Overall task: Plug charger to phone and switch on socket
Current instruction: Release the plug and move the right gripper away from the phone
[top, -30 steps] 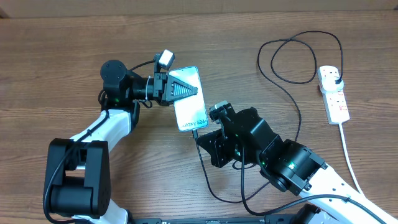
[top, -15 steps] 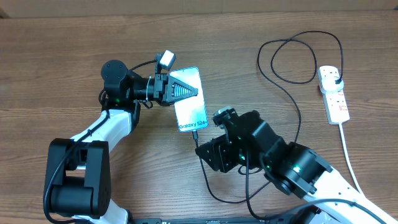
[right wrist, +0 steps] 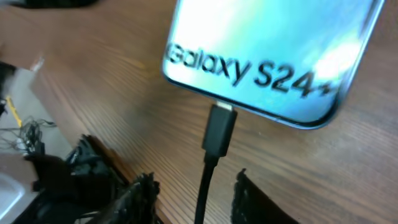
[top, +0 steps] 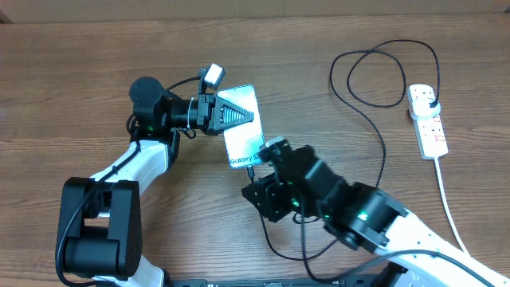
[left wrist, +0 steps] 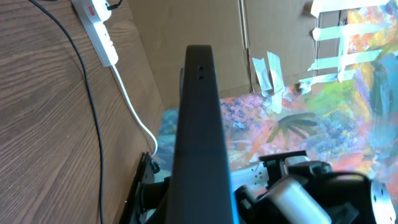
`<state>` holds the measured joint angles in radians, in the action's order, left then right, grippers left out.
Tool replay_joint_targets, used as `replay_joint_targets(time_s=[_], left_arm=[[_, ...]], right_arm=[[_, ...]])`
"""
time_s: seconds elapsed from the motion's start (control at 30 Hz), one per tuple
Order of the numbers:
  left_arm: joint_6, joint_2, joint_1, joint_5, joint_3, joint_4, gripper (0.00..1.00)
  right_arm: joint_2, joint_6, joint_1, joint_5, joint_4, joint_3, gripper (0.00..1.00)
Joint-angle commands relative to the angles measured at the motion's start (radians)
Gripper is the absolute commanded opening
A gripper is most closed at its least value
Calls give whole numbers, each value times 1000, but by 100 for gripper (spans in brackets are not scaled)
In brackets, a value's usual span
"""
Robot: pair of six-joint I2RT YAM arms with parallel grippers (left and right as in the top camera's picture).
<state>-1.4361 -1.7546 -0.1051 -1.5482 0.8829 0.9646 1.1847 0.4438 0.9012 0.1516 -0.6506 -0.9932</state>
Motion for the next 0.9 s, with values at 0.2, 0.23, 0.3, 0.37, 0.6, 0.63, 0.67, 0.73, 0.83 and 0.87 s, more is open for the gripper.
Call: replay_joint_targets(time_s=[0.2, 0.23, 0.3, 0.37, 0.6, 0.63, 0.67, 0.73, 0.83, 0.87], left_arm=[[24, 10, -7, 10, 2, 5, 4], [23, 10, -7, 8, 1, 5, 4], [24, 10, -7, 1, 2, 5, 4], [27, 10, -7, -14, 2, 5, 4], [29, 10, -35, -32, 0, 6, 4], [31, 10, -44, -32, 0, 6, 4], [35, 10, -55, -32, 0, 6, 4], [39, 10, -71, -32, 0, 6, 4], [39, 10, -82, -32, -1, 6, 4], [39, 10, -84, -32, -2, 6, 4]], right_arm=[[38, 54, 31, -121, 26, -23, 22], [38, 54, 31, -149, 34, -23, 18], [38, 54, 31, -173, 51, -23, 11], [38, 53, 31, -190, 69, -23, 7], [39, 40, 31, -230, 129, -23, 4], [39, 27, 31, -229, 145, -23, 4], [39, 18, 31, -229, 164, -23, 4], [39, 2, 31, -229, 200, -23, 4], [39, -46, 26, -230, 239, -25, 4], [39, -49, 23, -229, 235, -28, 4]])
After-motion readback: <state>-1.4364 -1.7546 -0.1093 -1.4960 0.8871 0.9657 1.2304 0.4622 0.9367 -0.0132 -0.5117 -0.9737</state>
